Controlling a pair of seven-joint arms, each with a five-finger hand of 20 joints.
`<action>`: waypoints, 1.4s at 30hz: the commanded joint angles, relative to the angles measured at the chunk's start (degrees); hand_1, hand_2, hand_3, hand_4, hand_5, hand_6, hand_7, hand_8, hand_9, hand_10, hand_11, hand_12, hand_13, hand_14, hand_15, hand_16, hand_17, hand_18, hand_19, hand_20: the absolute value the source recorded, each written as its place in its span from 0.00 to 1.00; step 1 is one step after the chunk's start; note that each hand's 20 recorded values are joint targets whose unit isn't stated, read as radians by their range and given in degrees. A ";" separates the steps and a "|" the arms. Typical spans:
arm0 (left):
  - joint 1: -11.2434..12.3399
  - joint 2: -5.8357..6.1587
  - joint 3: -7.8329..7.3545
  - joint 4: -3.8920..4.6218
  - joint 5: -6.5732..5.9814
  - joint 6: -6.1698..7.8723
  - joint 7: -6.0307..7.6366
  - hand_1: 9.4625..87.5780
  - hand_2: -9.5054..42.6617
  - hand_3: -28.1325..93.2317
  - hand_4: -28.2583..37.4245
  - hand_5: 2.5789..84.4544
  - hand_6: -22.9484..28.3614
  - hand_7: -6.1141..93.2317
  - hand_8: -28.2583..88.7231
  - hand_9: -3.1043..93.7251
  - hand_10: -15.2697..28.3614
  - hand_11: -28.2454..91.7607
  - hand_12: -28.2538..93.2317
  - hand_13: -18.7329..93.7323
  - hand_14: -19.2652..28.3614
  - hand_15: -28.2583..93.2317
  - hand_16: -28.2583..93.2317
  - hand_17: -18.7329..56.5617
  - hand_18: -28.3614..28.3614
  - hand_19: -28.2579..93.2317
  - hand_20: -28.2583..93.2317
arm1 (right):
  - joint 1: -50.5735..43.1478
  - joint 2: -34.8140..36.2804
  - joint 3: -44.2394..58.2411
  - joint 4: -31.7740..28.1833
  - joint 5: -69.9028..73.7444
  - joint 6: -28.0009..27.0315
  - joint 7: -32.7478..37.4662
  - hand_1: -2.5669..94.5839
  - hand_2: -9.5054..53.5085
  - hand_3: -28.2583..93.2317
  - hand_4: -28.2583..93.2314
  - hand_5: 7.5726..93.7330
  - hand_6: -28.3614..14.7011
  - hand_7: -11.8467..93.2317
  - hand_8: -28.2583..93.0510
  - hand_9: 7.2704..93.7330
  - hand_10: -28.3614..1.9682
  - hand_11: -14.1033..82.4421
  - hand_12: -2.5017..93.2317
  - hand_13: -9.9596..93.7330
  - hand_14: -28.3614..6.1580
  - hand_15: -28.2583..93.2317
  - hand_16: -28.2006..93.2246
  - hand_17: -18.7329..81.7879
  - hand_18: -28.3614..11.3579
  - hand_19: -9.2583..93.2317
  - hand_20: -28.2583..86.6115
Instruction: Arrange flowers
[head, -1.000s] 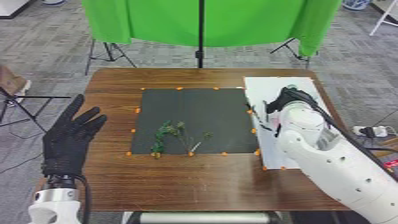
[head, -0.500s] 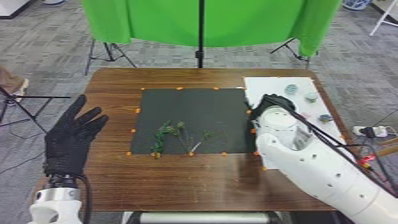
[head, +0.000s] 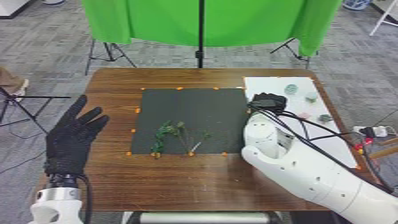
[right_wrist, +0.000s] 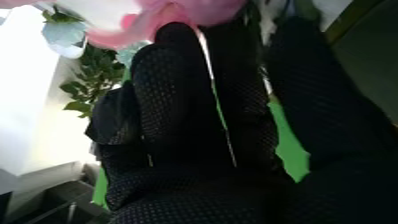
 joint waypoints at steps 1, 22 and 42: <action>0.75 0.37 0.44 0.48 -0.52 0.07 0.41 0.21 0.34 0.84 0.11 0.37 0.58 0.19 0.16 0.38 0.80 0.46 0.34 0.38 0.94 0.69 0.17 0.13 0.92 0.63 0.44 | -0.20 1.23 -0.93 0.76 -1.56 2.86 -0.30 0.63 0.00 0.75 0.00 0.95 0.65 0.25 0.24 0.65 0.23 0.58 0.20 0.64 0.27 0.88 0.31 0.51 0.00 0.99 0.52; 2.38 1.39 0.39 0.01 -0.90 0.92 2.51 0.21 0.34 0.84 0.11 0.37 0.58 0.19 0.16 0.38 0.80 0.46 0.34 0.38 0.94 0.69 0.17 0.13 0.92 0.63 0.44 | 3.77 4.11 0.53 -4.12 -3.40 9.80 -1.11 0.63 0.00 0.81 0.00 0.97 0.56 0.27 0.26 0.61 0.16 0.49 0.18 0.54 0.16 0.85 0.30 0.44 0.00 0.97 0.48; 1.89 2.16 1.61 0.29 -1.24 1.16 3.53 0.21 0.33 0.85 0.11 0.37 0.59 0.19 0.16 0.38 0.81 0.46 0.34 0.38 0.94 0.69 0.17 0.13 0.91 0.63 0.44 | 1.07 -5.30 5.36 -3.22 5.04 -0.97 1.94 0.34 0.01 0.78 0.03 0.67 0.29 0.18 0.15 0.57 0.03 0.79 0.26 0.69 0.20 1.00 0.48 0.60 0.00 1.00 0.84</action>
